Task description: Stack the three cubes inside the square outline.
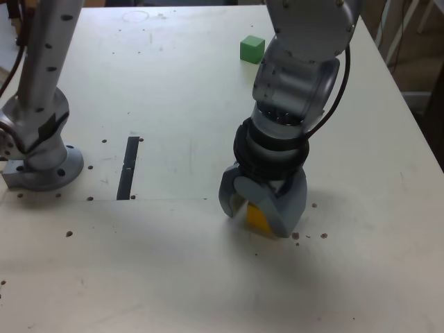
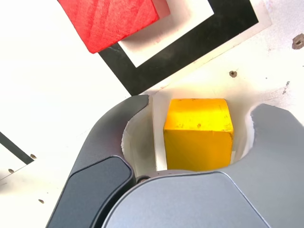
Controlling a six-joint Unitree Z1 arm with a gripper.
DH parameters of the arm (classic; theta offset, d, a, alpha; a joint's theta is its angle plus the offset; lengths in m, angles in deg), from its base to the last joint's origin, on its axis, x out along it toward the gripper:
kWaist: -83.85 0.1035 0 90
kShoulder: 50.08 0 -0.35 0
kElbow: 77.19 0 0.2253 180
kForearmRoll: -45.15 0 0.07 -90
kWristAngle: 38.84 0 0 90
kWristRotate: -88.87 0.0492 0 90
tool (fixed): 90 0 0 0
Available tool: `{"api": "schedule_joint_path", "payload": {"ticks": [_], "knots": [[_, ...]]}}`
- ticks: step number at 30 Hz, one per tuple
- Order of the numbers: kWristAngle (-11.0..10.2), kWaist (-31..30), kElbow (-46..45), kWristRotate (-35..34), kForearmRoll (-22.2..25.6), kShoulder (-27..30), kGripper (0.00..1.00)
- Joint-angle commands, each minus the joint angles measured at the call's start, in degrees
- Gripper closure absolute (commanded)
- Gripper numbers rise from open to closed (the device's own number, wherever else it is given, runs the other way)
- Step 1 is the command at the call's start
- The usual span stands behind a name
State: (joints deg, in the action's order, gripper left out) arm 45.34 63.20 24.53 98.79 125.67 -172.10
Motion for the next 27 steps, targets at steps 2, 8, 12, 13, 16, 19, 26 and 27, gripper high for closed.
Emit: {"api": "schedule_joint_path", "payload": {"ticks": [2, 8, 12, 13, 16, 19, 26, 27], "knots": [[0.2, 0.1, 0.5, 0.1, 0.2, -0.3, 0.61], [0.3, 0.1, 0.8, 0.1, 0.5, -0.5, 0.70], [0.6, 0.1, 1.0, 0.1, 0.7, -0.6, 0.72], [0.7, 0.1, 1.1, 0.0, 0.9, -0.5, 0.72], [0.8, 0.1, 1.5, 0.0, 1.7, -0.3, 0.73], [0.8, 0.1, 2.0, -0.1, 3.2, 0.8, 0.73], [-0.1, 0.1, 5.5, -0.2, 10.2, 7.0, 0.73], [-0.3, 0.1, 6.3, -0.3, 11.5, 7.9, 0.73]]}}
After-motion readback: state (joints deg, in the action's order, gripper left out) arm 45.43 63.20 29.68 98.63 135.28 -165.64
